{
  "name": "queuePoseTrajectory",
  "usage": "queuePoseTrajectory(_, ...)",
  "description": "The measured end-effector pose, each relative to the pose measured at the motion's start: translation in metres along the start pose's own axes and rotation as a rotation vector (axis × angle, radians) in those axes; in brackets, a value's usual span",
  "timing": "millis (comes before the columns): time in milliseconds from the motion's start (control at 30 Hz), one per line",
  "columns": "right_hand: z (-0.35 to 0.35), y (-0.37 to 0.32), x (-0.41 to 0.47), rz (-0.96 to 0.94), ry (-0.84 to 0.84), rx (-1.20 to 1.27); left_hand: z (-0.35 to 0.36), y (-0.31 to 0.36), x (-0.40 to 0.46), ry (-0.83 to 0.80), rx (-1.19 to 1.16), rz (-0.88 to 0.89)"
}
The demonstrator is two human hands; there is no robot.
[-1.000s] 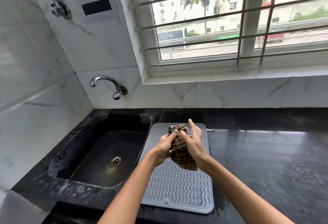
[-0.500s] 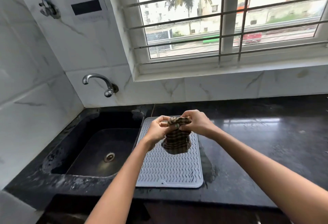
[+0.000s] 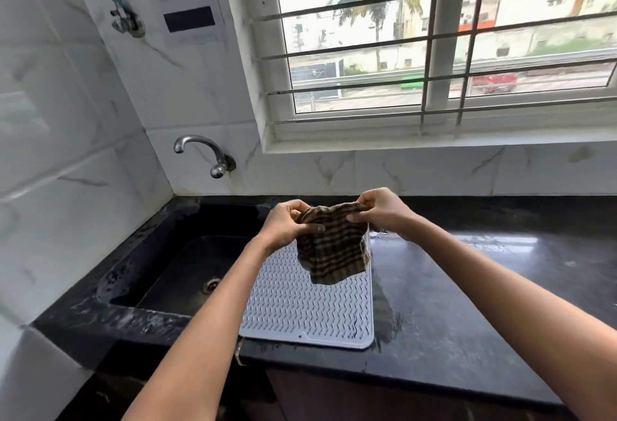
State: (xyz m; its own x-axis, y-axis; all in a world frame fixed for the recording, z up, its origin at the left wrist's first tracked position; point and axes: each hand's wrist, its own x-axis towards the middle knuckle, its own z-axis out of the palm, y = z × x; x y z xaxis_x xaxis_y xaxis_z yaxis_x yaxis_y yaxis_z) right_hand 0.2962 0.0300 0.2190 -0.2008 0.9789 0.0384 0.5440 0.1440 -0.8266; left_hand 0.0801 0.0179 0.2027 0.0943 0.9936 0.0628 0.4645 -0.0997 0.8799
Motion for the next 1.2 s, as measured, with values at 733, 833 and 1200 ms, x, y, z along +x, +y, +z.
queuePoseTrajectory(733, 0.022, 0.111, -0.037, 0.717, -0.951, -0.766, 0.145, -0.064, -0.024, -0.619, 0.351, -0.485)
queuePoseTrajectory(833, 0.034, 0.14, -0.047, 0.469, -0.395, -0.954, 0.178, -0.074, -0.026, -0.371, 0.466, -0.259)
queuePoseTrajectory(1200, 0.104, 0.145, -0.081, 0.442, -0.597, -0.763, 0.179, -0.108, -0.062, -0.726, 1.085, 0.306)
